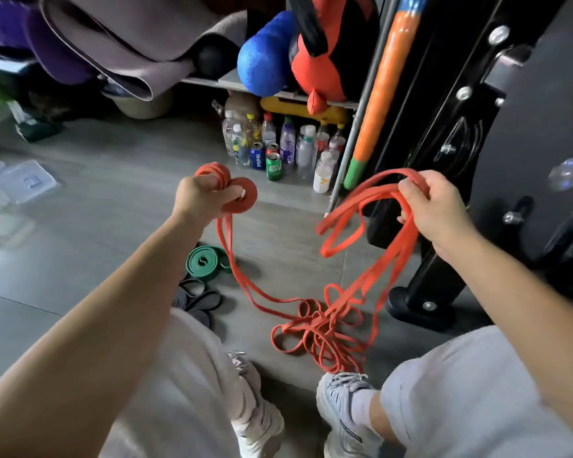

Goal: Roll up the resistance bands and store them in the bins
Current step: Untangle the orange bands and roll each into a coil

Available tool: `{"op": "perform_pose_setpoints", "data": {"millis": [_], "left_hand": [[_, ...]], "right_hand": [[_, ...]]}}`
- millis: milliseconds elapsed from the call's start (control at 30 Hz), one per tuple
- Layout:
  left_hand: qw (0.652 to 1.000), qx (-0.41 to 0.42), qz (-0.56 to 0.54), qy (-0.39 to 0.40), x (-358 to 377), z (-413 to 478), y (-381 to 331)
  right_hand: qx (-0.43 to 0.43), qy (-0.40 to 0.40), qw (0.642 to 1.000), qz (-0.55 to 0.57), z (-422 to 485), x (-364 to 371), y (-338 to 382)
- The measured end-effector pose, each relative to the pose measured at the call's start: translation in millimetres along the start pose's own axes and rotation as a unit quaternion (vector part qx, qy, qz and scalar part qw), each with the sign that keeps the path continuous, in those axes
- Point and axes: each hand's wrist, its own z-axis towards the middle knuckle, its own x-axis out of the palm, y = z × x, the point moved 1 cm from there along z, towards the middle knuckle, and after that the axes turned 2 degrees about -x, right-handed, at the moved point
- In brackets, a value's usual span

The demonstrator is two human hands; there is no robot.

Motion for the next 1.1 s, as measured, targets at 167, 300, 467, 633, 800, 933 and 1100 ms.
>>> {"op": "perform_pose_setpoints", "data": {"millis": [167,300,467,633,800,933,1100], "left_hand": [[0.996,0.016,-0.061,0.056,-0.4,-16.0,-14.2],[0.977,0.065,0.136,0.150,6.5,-34.4,-21.0],[0.886,0.131,0.381,0.232,24.0,-51.2,-24.7],[0.819,0.184,0.511,0.186,37.0,-63.3,-24.1],[0.787,0.206,0.554,0.176,42.6,-72.2,-22.2],[0.775,0.221,0.572,0.153,41.1,-82.6,-34.5],[0.777,0.217,0.573,0.148,29.2,-85.3,-43.7]], "right_hand": [[0.021,0.076,0.971,-0.227,7.7,11.4,-21.8],[0.029,0.170,0.922,-0.347,8.9,16.4,-20.0],[-0.070,0.234,0.887,-0.393,-0.6,42.4,-1.4],[-0.190,0.260,0.901,-0.291,-12.6,64.4,21.6],[-0.198,0.333,0.879,-0.277,-28.9,81.8,35.9],[-0.103,0.400,0.887,-0.205,-40.1,91.1,36.7],[-0.109,0.364,0.910,-0.169,-42.1,90.5,38.2]]}}
